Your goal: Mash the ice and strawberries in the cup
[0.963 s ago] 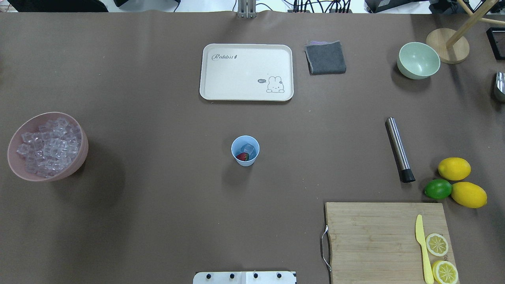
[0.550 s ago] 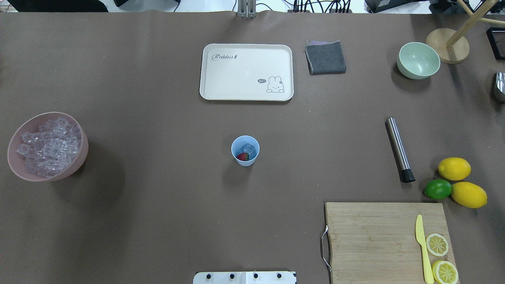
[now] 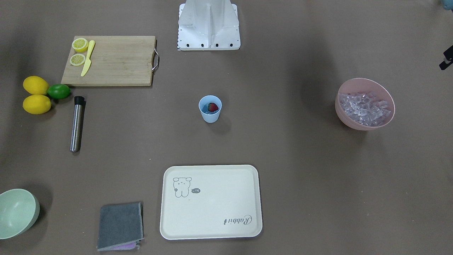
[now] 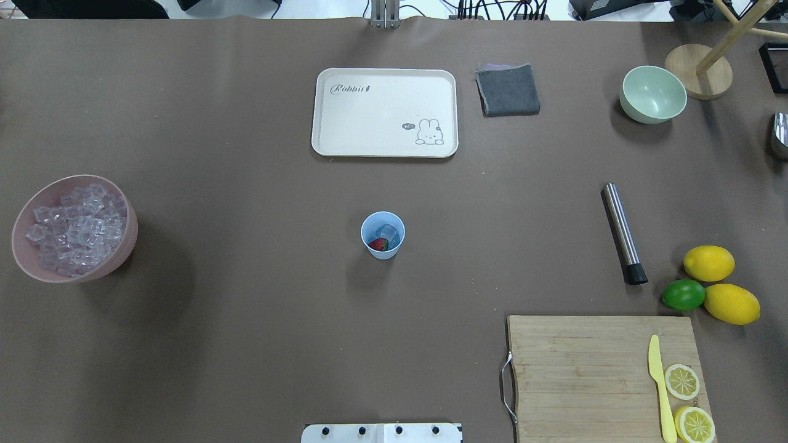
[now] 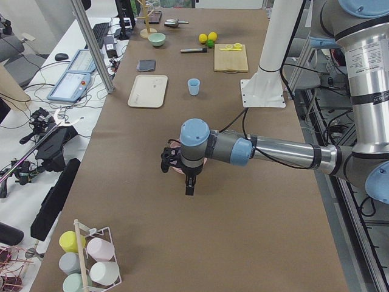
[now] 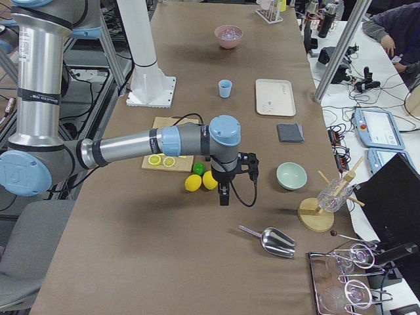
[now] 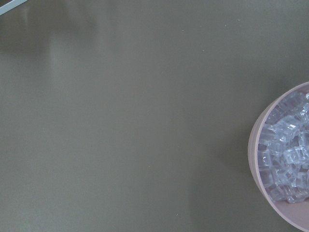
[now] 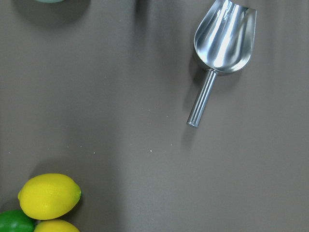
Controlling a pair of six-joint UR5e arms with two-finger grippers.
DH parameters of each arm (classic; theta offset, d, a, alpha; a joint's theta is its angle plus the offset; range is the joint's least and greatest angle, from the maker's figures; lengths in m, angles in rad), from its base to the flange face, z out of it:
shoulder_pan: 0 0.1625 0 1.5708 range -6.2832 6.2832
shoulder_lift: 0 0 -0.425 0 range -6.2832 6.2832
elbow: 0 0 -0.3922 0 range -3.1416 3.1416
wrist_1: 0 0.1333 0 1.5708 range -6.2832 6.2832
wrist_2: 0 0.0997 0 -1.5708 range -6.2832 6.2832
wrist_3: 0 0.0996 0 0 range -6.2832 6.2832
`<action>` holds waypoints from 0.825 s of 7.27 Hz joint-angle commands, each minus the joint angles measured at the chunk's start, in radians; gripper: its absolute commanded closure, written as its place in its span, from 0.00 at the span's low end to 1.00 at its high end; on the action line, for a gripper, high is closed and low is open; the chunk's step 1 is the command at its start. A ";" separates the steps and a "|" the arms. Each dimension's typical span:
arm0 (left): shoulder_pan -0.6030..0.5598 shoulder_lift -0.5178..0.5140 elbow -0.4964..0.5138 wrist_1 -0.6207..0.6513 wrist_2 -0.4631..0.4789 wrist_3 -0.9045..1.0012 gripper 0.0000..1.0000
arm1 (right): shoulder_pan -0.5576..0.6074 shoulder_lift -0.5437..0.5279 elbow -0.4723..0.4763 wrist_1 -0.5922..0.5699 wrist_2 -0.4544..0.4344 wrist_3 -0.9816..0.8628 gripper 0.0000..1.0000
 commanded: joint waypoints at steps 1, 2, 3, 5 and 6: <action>0.002 0.011 0.000 -0.001 0.000 0.000 0.02 | 0.001 0.001 0.001 0.002 0.000 -0.001 0.00; 0.000 0.011 0.000 0.000 0.000 0.000 0.02 | 0.001 0.001 0.004 0.002 0.002 -0.006 0.00; 0.002 0.011 0.002 0.000 0.000 -0.002 0.02 | 0.001 0.000 0.015 0.000 0.002 -0.006 0.00; 0.000 0.011 0.002 0.000 0.000 -0.002 0.02 | 0.001 0.001 0.017 0.002 0.002 -0.007 0.00; 0.000 0.011 0.002 0.000 0.000 -0.002 0.02 | 0.001 0.001 0.021 0.002 0.002 -0.007 0.00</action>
